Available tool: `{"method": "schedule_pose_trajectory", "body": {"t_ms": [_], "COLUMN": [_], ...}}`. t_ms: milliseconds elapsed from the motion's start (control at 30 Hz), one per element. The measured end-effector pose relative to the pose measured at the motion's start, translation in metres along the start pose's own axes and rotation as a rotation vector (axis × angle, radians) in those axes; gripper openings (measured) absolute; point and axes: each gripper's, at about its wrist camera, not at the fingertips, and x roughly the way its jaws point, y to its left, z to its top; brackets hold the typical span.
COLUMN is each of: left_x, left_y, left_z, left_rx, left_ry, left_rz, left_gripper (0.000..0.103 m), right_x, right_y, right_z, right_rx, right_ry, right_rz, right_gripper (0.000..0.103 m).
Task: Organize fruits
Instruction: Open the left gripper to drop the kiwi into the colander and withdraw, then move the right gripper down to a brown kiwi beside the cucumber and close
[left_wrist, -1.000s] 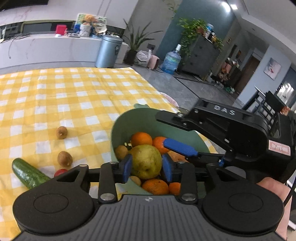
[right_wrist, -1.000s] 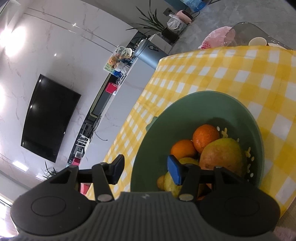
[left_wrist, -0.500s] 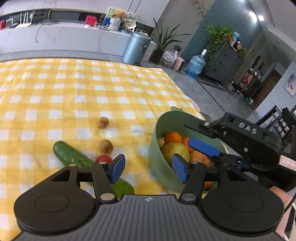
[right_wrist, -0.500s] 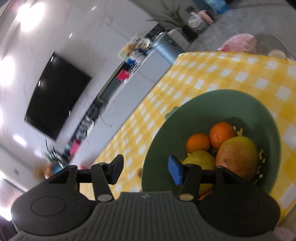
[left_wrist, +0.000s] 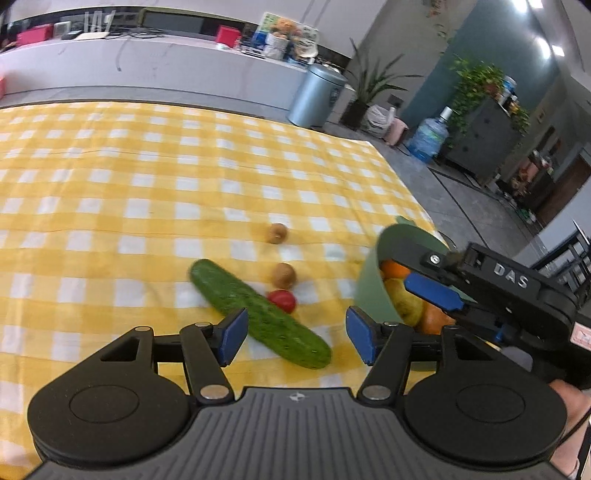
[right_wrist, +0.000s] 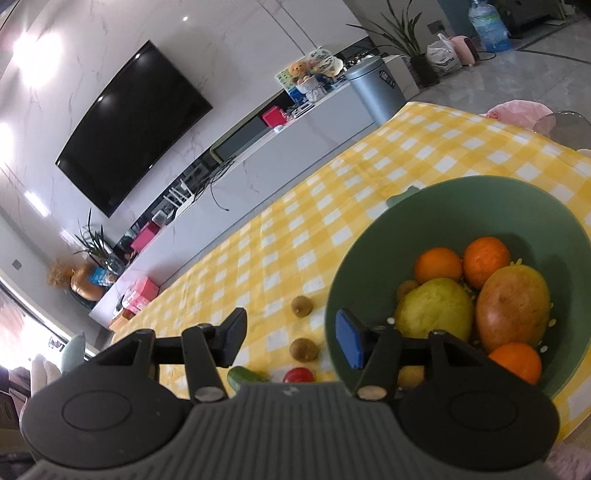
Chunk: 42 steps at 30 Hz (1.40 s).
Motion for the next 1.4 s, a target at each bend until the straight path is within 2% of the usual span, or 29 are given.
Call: {"method": "schedule_pose_trajectory", "body": {"t_ms": [200, 267, 333, 433, 700, 800, 967, 1167, 1333, 1400], "left_x": [-0.006, -0.005, -0.004, 0.000, 0.010, 0.014, 0.018, 0.022, 0.026, 0.028], "left_y": [0.021, 0.031, 0.042, 0.060, 0.090, 0.096, 0.100, 0.111, 0.114, 0.114], "left_z": [0.004, 0.004, 0.005, 0.007, 0.008, 0.007, 0.006, 0.005, 0.004, 0.004], "left_rx": [-0.041, -0.065, -0.098, -0.153, -0.214, -0.218, -0.215, -0.249, -0.257, -0.258], "left_ry": [-0.037, -0.042, -0.041, -0.037, -0.033, -0.035, -0.029, -0.016, -0.007, -0.002], "left_rz": [0.045, 0.042, 0.033, 0.033, 0.039, 0.047, 0.033, -0.005, -0.016, -0.019], "left_gripper": [0.072, 0.072, 0.072, 0.072, 0.072, 0.072, 0.072, 0.072, 0.072, 0.072], "right_x": [0.005, 0.009, 0.017, 0.030, 0.060, 0.072, 0.097, 0.126, 0.143, 0.148], "right_y": [0.019, 0.025, 0.031, 0.040, 0.061, 0.068, 0.072, 0.063, 0.062, 0.062], "right_z": [-0.006, -0.009, -0.013, -0.020, -0.035, -0.038, -0.039, -0.035, -0.033, -0.034], "right_rx": [-0.045, -0.060, -0.079, -0.114, -0.199, -0.219, -0.167, -0.097, -0.109, -0.124], "right_ry": [0.016, 0.029, 0.050, 0.077, 0.139, 0.137, 0.094, 0.123, 0.126, 0.134], "right_rz": [-0.005, 0.003, 0.012, -0.021, -0.105, -0.166, -0.282, -0.391, -0.444, -0.468], "right_gripper": [0.045, 0.035, 0.030, 0.022, 0.020, 0.020, 0.022, 0.022, 0.022, 0.025]}}
